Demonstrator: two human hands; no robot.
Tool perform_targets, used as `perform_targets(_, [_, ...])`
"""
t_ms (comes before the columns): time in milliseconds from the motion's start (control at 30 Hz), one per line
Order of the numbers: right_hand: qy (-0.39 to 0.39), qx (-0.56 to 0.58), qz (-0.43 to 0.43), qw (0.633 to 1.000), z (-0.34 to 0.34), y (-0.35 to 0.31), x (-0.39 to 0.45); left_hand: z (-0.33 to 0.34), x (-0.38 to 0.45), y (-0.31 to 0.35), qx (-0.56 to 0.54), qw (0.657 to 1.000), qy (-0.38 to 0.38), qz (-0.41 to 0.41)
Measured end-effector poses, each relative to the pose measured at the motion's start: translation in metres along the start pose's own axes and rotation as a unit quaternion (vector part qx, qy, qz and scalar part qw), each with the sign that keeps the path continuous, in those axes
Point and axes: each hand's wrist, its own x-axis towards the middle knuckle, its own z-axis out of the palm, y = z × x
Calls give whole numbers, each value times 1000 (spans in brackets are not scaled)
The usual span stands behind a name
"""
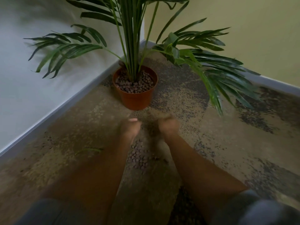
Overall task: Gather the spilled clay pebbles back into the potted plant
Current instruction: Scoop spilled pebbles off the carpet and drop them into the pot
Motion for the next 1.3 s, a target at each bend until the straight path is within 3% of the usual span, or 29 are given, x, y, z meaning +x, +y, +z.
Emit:
perform_targets(100, [1,-185,23,983,-11,37,6,7,-5,-11,128,990,-32,51])
perform_targets(267, [-35,-263,-8,964,-9,59,13,17,-7,-20,205,976,-56,44])
perform_targets(467, [-53,-257,-90,961,-2,71,13,27,-5,-29,303,949,-12,85])
perform_targets(633, [-85,-281,-253,922,8,82,6,34,-9,-33,399,903,-47,152])
perform_targets(767, [-104,-283,-328,895,9,83,4,36,-10,-31,416,887,-76,185])
perform_targets(900, [-186,-342,-250,887,3,64,5,34,-12,-31,402,895,-87,173])
perform_targets(1067, [-243,-472,-235,814,0,43,7,25,-17,-36,345,914,-52,206])
perform_targets(1200, [-288,-434,-151,840,-18,52,16,15,-20,-43,357,896,-82,251])
perform_targets(1300, [-308,-444,-118,833,-24,60,15,12,-22,-44,367,897,-73,235])
